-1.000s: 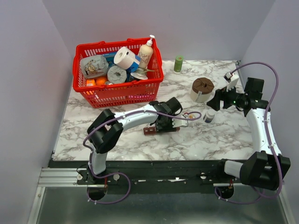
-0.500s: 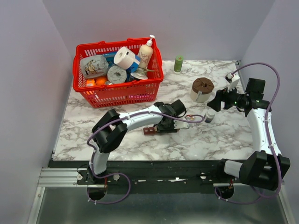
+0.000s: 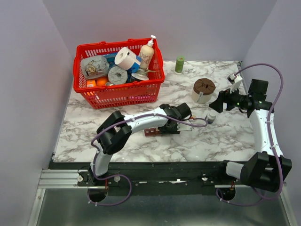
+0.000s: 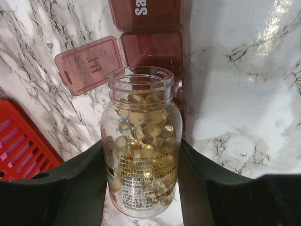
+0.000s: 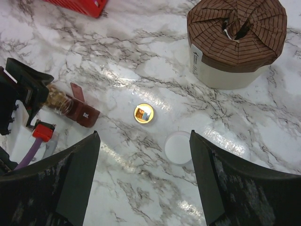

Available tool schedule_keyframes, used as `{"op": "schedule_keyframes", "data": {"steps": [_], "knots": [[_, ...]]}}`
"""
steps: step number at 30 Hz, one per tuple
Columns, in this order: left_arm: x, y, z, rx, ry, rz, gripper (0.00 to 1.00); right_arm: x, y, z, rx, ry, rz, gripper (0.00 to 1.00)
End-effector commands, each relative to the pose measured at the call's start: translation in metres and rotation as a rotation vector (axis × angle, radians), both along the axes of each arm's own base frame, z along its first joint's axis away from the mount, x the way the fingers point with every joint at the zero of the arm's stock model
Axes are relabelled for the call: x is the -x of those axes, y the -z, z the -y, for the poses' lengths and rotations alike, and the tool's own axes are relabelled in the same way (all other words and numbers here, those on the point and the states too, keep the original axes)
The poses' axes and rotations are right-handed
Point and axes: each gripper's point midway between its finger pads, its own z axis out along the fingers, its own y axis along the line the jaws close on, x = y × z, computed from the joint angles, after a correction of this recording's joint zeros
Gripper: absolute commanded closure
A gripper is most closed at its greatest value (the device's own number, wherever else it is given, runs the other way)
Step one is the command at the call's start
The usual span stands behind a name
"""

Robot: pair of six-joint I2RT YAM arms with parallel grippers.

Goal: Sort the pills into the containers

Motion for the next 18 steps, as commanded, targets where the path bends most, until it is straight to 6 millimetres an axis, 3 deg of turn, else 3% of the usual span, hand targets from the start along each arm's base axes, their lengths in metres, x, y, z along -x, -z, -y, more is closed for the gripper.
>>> {"op": "schedule_keyframes", "data": {"steps": [1,18], "knots": [[-0.0077,-0.0092,-0.0011,-0.055,-0.008,0.077,1.0,0.004,0.0011,-0.0031,-0.029,-0.029,-0.009,0.14],[-0.0032,-0.0101,-0.0043,-0.134,0.046,0.134,1.0,0.0057,0.0007,-0.003,-0.048,-0.035,-0.014,0.14]]}}
